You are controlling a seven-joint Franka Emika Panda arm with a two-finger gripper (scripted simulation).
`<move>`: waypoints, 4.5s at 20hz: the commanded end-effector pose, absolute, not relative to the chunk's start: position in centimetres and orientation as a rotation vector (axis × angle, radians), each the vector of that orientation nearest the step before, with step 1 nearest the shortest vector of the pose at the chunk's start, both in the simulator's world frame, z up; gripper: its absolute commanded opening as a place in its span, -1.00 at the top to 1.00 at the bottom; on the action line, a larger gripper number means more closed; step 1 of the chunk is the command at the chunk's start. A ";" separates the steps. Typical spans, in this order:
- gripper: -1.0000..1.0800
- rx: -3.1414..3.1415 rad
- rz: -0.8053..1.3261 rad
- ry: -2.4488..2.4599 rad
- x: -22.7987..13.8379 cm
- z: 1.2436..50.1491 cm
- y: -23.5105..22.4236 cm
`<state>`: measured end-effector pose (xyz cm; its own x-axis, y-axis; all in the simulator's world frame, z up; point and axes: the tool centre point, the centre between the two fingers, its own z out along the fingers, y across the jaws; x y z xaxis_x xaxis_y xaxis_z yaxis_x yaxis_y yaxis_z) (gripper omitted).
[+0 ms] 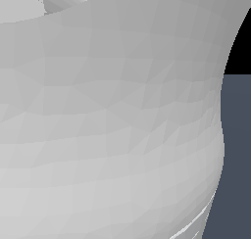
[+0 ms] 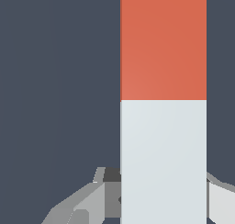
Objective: Insert the peg into the horizontal hole in a box.
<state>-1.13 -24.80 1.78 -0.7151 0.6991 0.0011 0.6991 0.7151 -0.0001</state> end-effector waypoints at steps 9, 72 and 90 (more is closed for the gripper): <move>1.00 -1.199 0.000 -2.903 -1.2 1.9 -24.3; 1.00 -1.973 0.000 -2.445 4.9 10.6 9.6; 1.00 -1.972 -0.002 -2.445 3.7 10.7 14.7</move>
<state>3.94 13.42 10.53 -0.2095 0.9778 0.0004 0.9778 0.2095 -0.0023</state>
